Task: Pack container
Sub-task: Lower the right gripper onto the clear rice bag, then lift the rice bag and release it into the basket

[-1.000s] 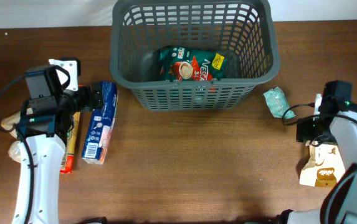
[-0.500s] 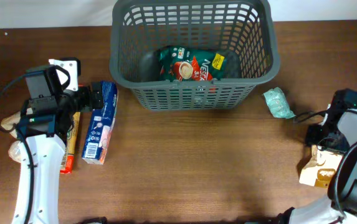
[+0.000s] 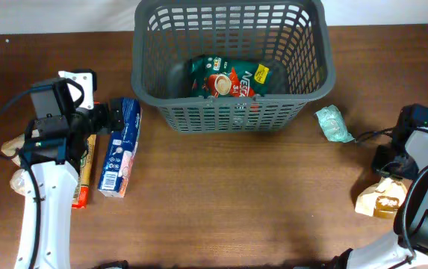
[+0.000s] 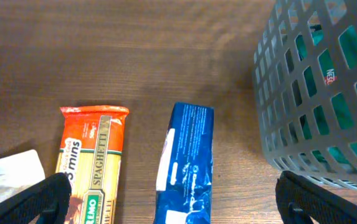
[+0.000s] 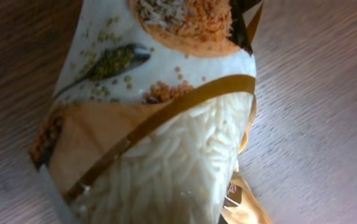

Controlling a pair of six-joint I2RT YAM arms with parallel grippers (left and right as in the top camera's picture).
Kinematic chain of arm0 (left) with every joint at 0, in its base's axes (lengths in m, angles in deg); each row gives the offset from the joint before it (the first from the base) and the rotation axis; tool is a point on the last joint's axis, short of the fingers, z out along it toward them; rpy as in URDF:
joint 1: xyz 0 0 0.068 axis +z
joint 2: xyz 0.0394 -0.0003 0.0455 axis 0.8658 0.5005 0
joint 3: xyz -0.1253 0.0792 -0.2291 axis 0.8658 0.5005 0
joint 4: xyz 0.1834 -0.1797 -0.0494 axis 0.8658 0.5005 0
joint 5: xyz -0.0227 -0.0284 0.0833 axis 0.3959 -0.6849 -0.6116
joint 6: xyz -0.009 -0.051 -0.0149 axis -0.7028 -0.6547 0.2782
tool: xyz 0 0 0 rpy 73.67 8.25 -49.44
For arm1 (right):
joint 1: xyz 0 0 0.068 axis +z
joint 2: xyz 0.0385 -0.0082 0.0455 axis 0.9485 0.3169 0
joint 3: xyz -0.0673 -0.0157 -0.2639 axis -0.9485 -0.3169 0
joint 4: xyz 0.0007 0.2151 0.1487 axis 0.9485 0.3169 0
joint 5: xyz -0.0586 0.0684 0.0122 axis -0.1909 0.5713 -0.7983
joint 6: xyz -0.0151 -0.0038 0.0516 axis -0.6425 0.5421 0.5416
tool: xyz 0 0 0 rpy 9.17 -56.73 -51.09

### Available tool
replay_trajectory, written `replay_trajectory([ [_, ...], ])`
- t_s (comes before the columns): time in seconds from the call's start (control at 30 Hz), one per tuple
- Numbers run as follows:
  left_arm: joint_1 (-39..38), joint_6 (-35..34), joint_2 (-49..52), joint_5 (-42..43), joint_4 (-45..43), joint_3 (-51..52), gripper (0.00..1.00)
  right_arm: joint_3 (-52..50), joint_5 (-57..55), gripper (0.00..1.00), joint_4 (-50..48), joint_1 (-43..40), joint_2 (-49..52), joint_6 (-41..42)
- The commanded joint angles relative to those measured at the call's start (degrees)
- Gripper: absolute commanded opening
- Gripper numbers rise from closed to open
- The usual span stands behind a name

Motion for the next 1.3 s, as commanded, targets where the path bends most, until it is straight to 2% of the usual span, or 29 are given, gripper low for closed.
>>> replay_trajectory([
  [0.0, 0.2, -0.5, 0.3, 0.8, -0.2, -1.0, 0.99, 3.2, 7.7, 0.04, 3.1, -0.3, 0.9, 2.6],
  [0.1, 0.2, -0.5, 0.3, 0.8, -0.2, -1.0, 0.99, 10.3, 10.5, 0.04, 8.3, -0.3, -1.7, 2.6],
  [0.37, 0.2, -0.5, 0.3, 0.8, -0.2, -1.0, 0.99, 40.0, 17.3, 0.03, 25.4, -0.2, -11.1, 2.6],
  [0.47, 0.2, -0.5, 0.3, 0.8, -0.2, -1.0, 0.99, 50.8, 21.8, 0.04, 28.0, -0.1, -14.9, 1.5],
  [0.6, 0.2, -0.5, 0.3, 0.8, -0.2, -1.0, 0.99, 61.9, 28.7, 0.04, 28.1, 3.5, -19.6, -5.1],
  [0.7, 0.2, -0.5, 0.3, 0.8, -0.2, -1.0, 0.99, 66.0, 28.7, 0.04, 28.1, 8.9, -21.7, -8.9],
  [0.83, 0.2, -0.5, 0.3, 0.8, -0.2, -1.0, 0.99, 68.3, 28.9, 0.04, 27.2, 20.6, -23.1, -18.5],
  [1.03, 0.2, -0.5, 0.3, 0.8, -0.2, -1.0, 0.99, 68.3, 28.8, 0.04, 21.0, 38.9, -18.1, -37.5],
  [1.13, 0.2, -0.5, 0.3, 0.8, -0.2, -1.0, 0.99, 68.3, 27.8, 0.04, 15.1, 42.9, -11.7, -40.0],
  [1.27, 0.2, -0.5, 0.3, 0.8, -0.2, -1.0, 0.99, 68.3, 27.8, 0.04, 10.5, 43.6, -4.4, -40.0],
])
